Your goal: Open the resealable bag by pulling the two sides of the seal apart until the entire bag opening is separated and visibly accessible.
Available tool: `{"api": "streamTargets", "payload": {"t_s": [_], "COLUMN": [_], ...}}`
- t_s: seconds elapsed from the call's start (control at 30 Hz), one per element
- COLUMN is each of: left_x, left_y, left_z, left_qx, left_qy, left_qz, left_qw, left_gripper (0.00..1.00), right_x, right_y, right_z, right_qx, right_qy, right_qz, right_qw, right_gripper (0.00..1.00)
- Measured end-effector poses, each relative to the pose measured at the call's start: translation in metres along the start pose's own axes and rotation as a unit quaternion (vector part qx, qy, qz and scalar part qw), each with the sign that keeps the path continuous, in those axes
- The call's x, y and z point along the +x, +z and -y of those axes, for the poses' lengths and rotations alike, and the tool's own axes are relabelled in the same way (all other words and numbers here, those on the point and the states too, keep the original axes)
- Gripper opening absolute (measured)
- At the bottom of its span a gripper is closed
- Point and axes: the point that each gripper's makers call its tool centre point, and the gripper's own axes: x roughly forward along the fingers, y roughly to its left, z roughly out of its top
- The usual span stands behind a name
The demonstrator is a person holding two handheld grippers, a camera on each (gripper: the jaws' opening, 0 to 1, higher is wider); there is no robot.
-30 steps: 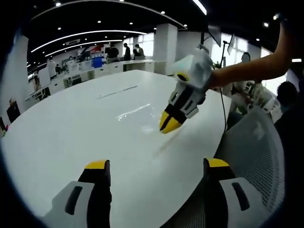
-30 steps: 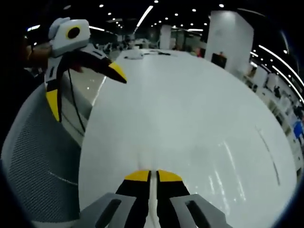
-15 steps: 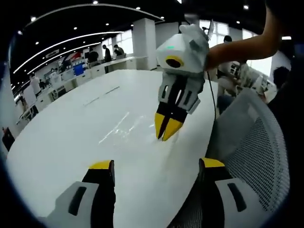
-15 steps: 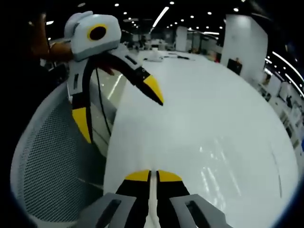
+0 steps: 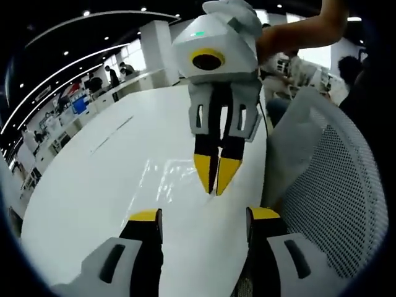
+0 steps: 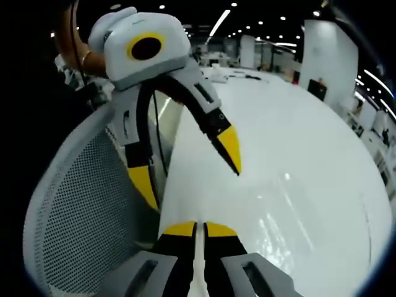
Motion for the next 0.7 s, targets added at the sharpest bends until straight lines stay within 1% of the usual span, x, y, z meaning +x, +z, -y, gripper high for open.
{"api": "streamTargets", "payload": {"t_s": [0.07,0.13,0.3,0.4,0.47,0.53,0.6,0.7], "left_x": [0.003,0.005,0.008,0.008,0.007,0.007,0.008,0.009], "left_y": [-0.003,-0.005,-0.008,-0.005,0.0,0.0,0.0,0.0], "left_z": [0.003,0.005,0.01,0.008,0.011,0.013,0.013,0.015], "left_qx": [0.018,0.027,0.067,0.095,0.1,0.115,0.134,0.14], "left_qy": [-0.005,-0.007,-0.016,-0.008,-0.015,-0.02,-0.019,-0.023], "left_qz": [-0.01,-0.019,-0.037,-0.038,-0.032,-0.035,-0.041,-0.039], "left_qw": [0.9998,0.9994,0.9969,0.9947,0.9943,0.9926,0.9899,0.9891], "left_gripper": [0.43,0.4,0.33,0.27,0.2,0.16,0.13,0.1], "right_x": [0.0,0.001,0.004,0.006,0.006,0.007,0.008,0.008], "right_y": [0.002,0.004,0.006,0.005,0.005,0.005,0.004,0.004], "right_z": [-0.003,-0.005,-0.011,-0.014,-0.016,-0.018,-0.019,-0.019], "right_qx": [-0.001,-0.007,-0.015,-0.019,-0.024,-0.023,-0.025,-0.026], "right_qy": [0.004,0.009,0.018,0.021,0.023,0.026,0.028,0.027], "right_qz": [0.001,0.001,-0.002,-0.006,-0.008,-0.008,-0.01,-0.011], "right_qw": [1.0,0.9999,0.9997,0.9996,0.9994,0.9994,0.9993,0.9992], "right_gripper": [0.0,0.0,0.0,0.0,0.0,0.0,0.0,0.0]}}
